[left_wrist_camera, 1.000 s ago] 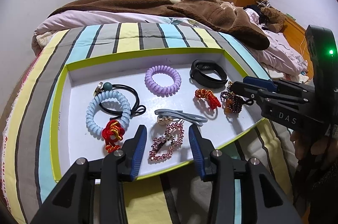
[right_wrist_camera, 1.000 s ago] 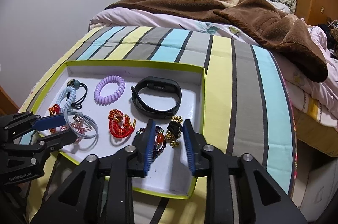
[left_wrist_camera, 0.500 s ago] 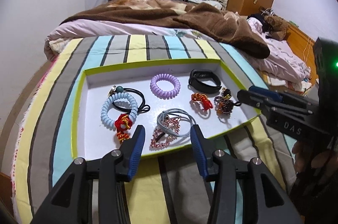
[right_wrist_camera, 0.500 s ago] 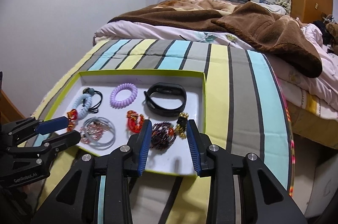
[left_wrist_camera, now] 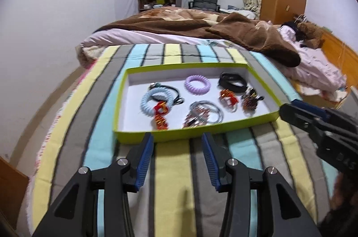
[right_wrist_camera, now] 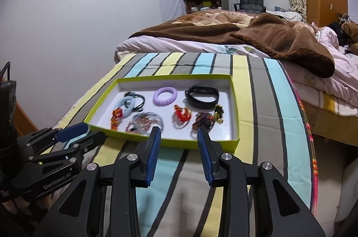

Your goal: Organize jewelry

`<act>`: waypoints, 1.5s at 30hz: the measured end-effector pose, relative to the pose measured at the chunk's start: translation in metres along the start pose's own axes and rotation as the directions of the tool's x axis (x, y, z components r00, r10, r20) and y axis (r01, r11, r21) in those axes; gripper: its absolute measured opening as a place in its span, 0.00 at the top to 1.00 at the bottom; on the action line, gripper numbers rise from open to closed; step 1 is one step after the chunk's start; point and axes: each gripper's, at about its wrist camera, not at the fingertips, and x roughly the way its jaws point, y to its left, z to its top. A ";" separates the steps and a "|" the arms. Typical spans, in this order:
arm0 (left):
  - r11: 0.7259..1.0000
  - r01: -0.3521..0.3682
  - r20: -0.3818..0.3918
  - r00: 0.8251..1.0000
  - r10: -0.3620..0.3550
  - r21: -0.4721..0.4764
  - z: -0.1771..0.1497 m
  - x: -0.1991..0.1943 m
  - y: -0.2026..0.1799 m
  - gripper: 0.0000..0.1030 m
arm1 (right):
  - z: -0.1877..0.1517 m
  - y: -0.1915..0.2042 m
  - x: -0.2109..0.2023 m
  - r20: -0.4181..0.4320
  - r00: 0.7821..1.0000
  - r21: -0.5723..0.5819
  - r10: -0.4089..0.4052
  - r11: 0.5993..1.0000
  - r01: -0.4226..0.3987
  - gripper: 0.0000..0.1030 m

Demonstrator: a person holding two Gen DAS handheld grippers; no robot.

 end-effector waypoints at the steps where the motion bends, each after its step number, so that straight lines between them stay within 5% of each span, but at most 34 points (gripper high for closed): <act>1: 1.000 -0.007 0.000 1.000 0.007 0.001 -0.002 -0.001 0.000 0.55 | -0.002 0.002 -0.002 0.002 1.000 -0.005 -0.001 1.000 0.001 0.66; 18: 0.998 -0.038 0.032 0.999 0.039 -0.046 -0.011 -0.016 0.004 0.55 | -0.024 0.017 -0.007 0.003 1.000 0.012 -0.025 1.000 0.025 0.66; 45: 0.998 0.015 0.034 0.999 -0.013 -0.054 -0.013 -0.019 0.001 0.55 | -0.026 0.017 -0.009 0.005 1.000 0.022 -0.029 0.999 0.029 0.66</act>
